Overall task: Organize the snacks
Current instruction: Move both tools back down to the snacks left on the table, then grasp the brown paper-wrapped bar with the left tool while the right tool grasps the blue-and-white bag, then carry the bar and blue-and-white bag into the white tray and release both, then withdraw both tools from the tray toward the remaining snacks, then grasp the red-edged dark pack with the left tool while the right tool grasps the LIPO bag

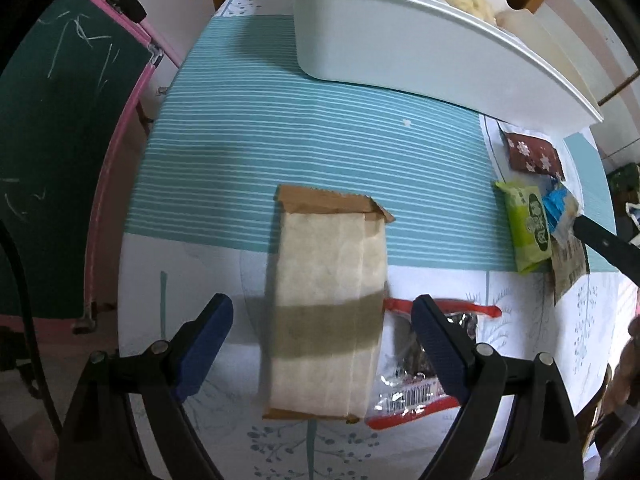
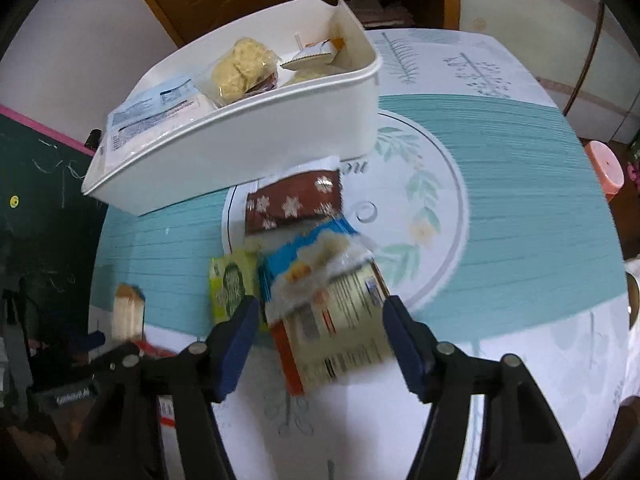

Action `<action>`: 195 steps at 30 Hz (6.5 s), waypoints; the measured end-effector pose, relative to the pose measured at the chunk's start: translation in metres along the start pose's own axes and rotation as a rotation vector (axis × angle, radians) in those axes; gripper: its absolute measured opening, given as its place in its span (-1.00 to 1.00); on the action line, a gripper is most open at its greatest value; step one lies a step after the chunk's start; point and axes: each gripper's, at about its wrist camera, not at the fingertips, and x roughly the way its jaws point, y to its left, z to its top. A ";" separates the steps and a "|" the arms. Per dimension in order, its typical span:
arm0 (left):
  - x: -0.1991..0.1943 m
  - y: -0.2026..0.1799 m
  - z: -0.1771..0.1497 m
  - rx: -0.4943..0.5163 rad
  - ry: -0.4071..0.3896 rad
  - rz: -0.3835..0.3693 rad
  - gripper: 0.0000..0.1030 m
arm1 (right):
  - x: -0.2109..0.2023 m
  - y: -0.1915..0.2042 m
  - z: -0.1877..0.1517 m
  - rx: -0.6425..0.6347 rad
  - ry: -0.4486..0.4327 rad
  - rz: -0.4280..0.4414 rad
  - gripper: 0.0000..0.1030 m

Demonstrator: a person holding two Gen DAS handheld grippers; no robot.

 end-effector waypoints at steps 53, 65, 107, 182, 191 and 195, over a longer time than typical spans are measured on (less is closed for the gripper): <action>-0.266 -0.102 0.131 0.199 -0.570 -0.105 0.01 | -0.185 0.088 0.098 -0.275 -0.361 0.159 -0.56; -0.238 -0.104 0.204 0.164 -0.550 -0.029 0.01 | -0.157 0.105 0.172 -0.277 -0.363 0.096 -0.55; -0.236 -0.091 0.167 0.143 -0.493 0.004 0.90 | -0.133 0.073 0.144 -0.131 -0.253 0.061 0.10; -0.088 -0.076 -0.026 0.045 -0.224 0.038 -0.01 | -0.037 0.010 -0.029 -0.082 -0.041 -0.039 -0.10; -0.180 -0.111 0.033 0.053 -0.398 0.056 -0.01 | -0.124 0.019 0.021 -0.159 -0.220 0.044 -0.10; -0.205 -0.125 0.060 0.070 -0.450 0.064 -0.01 | -0.150 0.016 0.054 -0.187 -0.297 0.063 -0.10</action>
